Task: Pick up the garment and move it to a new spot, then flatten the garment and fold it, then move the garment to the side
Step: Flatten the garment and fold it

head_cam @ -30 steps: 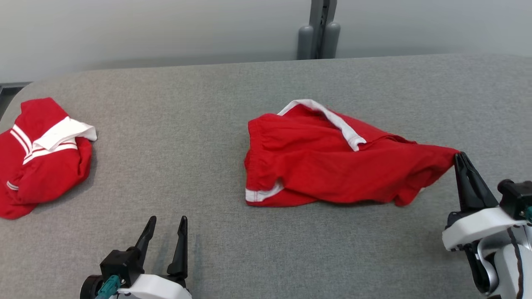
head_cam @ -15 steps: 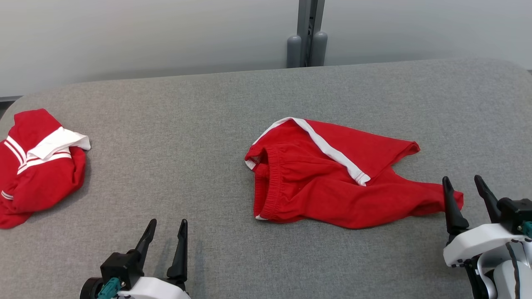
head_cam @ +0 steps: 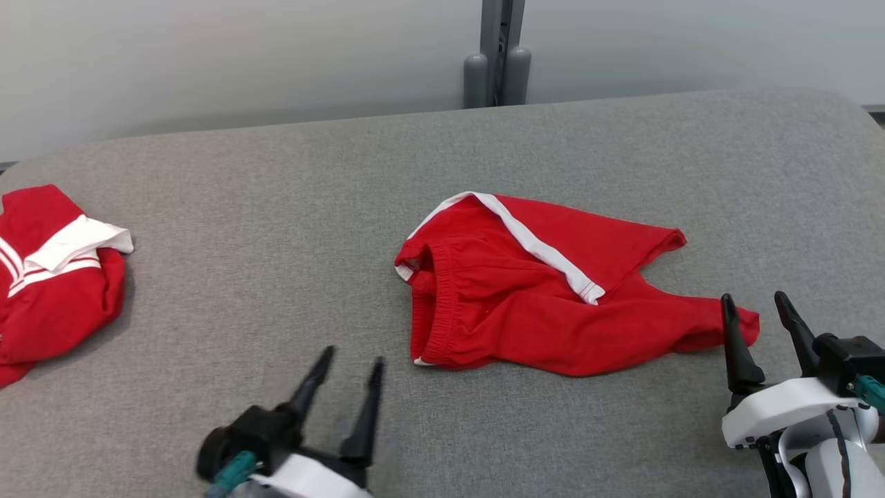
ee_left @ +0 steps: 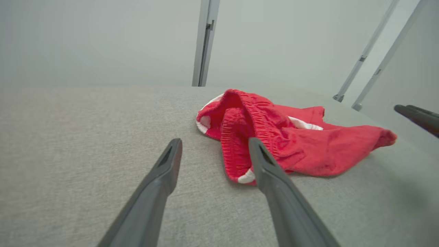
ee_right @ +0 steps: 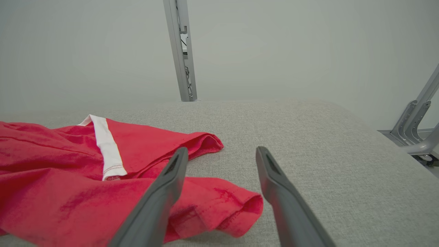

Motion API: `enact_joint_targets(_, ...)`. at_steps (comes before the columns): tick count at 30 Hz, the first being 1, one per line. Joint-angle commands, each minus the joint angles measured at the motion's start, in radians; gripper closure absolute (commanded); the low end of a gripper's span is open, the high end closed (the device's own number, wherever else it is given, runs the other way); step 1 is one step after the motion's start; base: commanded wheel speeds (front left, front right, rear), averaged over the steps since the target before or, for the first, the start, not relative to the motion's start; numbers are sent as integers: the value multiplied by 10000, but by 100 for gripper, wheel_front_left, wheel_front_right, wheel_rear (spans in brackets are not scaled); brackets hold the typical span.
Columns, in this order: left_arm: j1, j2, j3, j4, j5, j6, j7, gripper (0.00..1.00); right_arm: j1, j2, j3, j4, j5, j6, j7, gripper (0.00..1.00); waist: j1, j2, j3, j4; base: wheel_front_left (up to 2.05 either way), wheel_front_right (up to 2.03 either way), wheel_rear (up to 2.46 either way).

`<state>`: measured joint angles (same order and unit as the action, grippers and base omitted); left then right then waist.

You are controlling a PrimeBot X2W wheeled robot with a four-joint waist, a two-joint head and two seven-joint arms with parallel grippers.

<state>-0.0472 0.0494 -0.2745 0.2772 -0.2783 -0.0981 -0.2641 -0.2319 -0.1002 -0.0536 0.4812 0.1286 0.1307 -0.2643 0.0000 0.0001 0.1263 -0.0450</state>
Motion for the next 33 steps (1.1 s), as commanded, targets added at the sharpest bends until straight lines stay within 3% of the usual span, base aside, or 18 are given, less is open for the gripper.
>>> enact_joint_targets(1,-259,23,-306,-88,-153,-92,-4,0,-13,-25,3,-46,5,-1,1,0,0,-1,124,-110,0,0,0)
enact_joint_targets(8,-1208,40,-1792,476,-847,-311,-4,0,-311,-21,153,-74,17,1,1,0,0,-1,546,-610,0,0,0)
enact_joint_targets(18,-2025,28,-1693,1761,-861,-331,-4,0,-441,31,115,-117,61,1,1,0,0,-1,937,-1097,0,0,0)
enact_joint_targets(26,-2345,29,-1870,1752,-1069,-334,-4,0,-494,119,162,-183,77,1,1,0,0,-1,1113,-1222,0,0,0)
enact_joint_targets(27,-2360,28,-1940,1651,-1126,-334,-4,28,-488,122,162,-188,85,-1,1,0,0,-1,1124,-1211,0,0,0)
enact_joint_targets(29,-2366,32,-2116,1478,-1050,-327,-4,100,-489,137,168,-183,99,-1,1,0,0,-1,1141,-1184,0,0,0)
enact_joint_targets(33,-2540,32,-2239,764,-1083,-328,-4,100,-512,153,200,-136,129,1,1,0,0,-1,1196,-1105,0,0,0)
